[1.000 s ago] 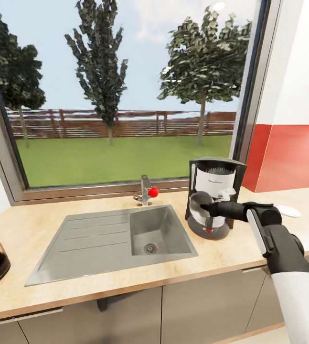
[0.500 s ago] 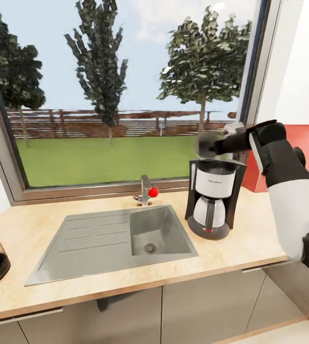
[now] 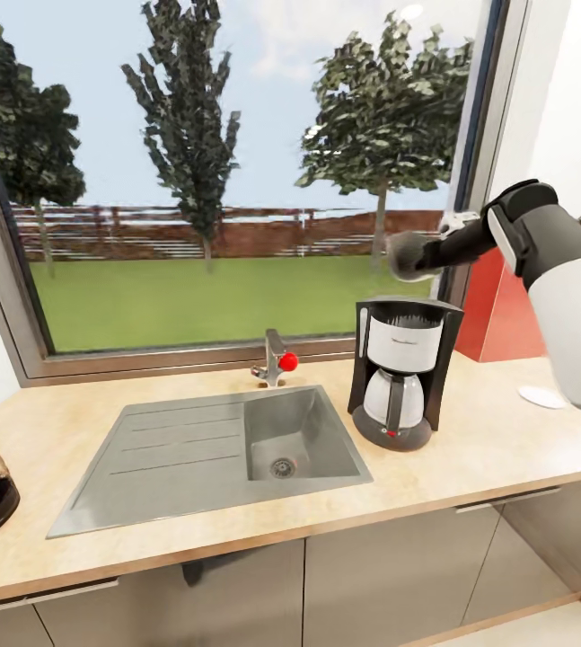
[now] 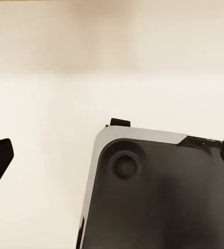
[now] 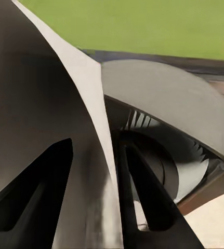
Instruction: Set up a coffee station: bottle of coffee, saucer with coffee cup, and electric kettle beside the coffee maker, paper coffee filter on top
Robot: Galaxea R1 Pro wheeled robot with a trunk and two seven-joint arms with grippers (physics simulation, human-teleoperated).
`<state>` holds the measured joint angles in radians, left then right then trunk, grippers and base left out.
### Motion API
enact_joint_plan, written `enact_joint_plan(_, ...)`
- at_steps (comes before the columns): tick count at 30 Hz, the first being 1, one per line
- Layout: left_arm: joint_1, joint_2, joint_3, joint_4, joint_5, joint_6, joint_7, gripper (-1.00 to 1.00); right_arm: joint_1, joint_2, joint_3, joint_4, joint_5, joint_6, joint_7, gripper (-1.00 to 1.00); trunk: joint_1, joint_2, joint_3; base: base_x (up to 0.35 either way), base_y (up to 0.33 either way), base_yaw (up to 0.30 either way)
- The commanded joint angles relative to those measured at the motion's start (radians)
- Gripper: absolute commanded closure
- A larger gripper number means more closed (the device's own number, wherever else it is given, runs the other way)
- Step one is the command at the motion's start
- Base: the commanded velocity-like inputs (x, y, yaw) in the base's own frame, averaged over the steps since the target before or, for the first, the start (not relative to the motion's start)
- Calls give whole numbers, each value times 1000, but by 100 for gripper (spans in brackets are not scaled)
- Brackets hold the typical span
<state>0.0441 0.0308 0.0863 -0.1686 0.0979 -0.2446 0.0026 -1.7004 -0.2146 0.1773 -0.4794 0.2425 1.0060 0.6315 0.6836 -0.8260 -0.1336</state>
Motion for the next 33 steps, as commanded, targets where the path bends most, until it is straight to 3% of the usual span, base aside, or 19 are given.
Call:
enact_joint_plan(1, 0, 0, 0, -2, 9, -1, -1, -100, -8, -1, 5, 15, 15, 1, 10, 100, 0, -1, -1, 0, 0, 0)
enact_joint_plan(4, 0, 0, 0, -2, 9, -1, -1, -100, -26, 2, 5, 59, 57, 1, 10, 100, 0, -1, -1, 0, 0, 0)
enact_joint_plan(5, 0, 0, 0, -2, 9, -1, -1, -100, -34, 5, 6, 121, 93, 0, 11, 100, 0, -1, -1, 0, 0, 0)
enact_joint_plan(9, 0, 0, 0, -2, 9, -1, -1, -100, -38, 5, 7, 157, 103, 1, 16, 100, 0, -1, -1, 0, 0, 0)
enact_joint_plan(13, 0, 0, 0, -2, 9, -1, -1, -100, -82, 8, 7, 235, 115, 2, 86, 100, 0, -1, -1, 0, 0, 0)
enact_joint_plan(17, 0, 0, 0, -2, 9, -1, -1, -100, -133, 25, 7, 328, 223, 2, 171, 100, 0, -1, -1, 0, 0, 0)
enact_joint_plan(19, 0, 0, 0, -2, 9, -1, -1, -100, -149, 27, 7, 341, 253, 2, 219, 100, 0, -1, -1, 0, 0, 0)
enact_joint_plan(24, 0, 0, 1, -2, 9, -1, -1, -100, -167, 29, 7, 353, 282, 2, 267, 100, 0, -1, -1, 0, 0, 0)
enact_joint_plan(33, 0, 0, 1, -2, 9, -1, -1, -100, -179, 27, 11, 356, 287, 2, 275, 100, 0, -1, -1, 0, 0, 0)
